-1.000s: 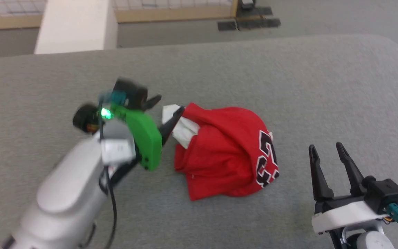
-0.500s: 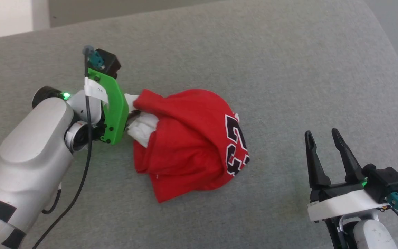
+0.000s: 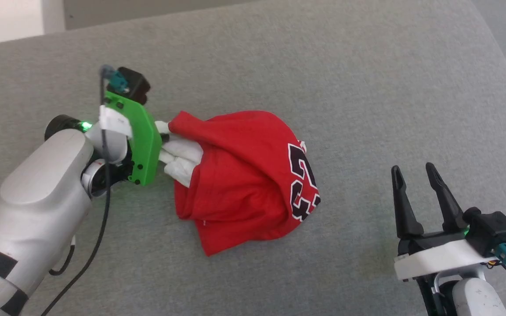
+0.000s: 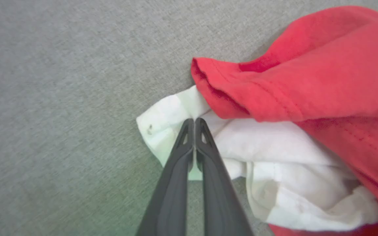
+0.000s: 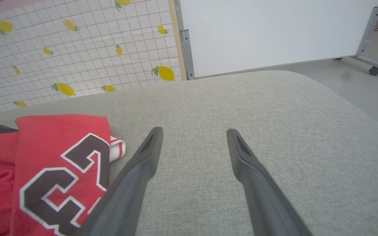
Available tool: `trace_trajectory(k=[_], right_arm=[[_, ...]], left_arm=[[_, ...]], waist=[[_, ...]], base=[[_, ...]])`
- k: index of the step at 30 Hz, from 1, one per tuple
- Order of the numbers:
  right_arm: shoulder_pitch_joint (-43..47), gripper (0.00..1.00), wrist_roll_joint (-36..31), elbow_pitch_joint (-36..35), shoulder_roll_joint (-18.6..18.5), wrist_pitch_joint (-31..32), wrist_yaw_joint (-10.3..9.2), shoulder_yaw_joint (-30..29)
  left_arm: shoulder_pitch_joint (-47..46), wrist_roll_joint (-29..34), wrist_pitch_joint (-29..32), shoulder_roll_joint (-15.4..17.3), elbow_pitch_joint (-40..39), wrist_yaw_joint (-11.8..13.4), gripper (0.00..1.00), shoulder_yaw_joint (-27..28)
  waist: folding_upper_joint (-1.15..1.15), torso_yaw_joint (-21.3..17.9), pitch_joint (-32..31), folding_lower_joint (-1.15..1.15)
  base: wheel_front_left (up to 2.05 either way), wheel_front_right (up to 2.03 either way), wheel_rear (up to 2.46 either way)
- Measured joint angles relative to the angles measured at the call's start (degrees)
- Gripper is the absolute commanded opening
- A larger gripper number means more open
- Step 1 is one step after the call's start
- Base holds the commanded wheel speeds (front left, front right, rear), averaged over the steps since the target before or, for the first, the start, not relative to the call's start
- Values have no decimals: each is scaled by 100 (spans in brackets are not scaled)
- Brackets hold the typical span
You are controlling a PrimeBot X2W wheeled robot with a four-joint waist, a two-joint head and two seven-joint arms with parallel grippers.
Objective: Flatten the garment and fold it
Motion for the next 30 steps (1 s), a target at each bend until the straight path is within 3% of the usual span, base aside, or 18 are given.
trace_trajectory(k=[12,18,24,27,28,29,30], right_arm=[[159,100,-196,80,-1,0,0,-110],[291,100,-212,124,-1,0,0,-134],[405,100,-212,137,0,0,0,-113],[418,100,-212,144,0,0,0,-104],[419,100,-214,151,0,0,0,-99],[419,100,-225,160,0,0,0,-87],[419,100,-231,172,0,0,0,-77]], left_arm=[[-3,215,-2417,154,-218,66,0,614],[471,201,-2876,495,-779,465,0,839],[2065,-264,-2953,770,-1196,1069,0,843],[2802,-414,-2736,760,-1251,1189,0,549],[2993,-404,-2719,721,-1255,1196,29,438],[3127,-368,-2848,655,-1233,1265,100,397],[3184,-322,-2961,602,-1210,1316,100,379]], waist=[[-1,527,-708,-1],[0,772,-1053,-1],[0,1036,-1270,-1],[0,1156,-1340,-1],[0,1195,-1359,-1],[-1,1232,-1377,-1],[0,1260,-1392,-1]], base=[[0,0,0],[0,0,0],[0,0,0],[0,0,0],[0,0,0],[0,0,0],[0,0,0]])
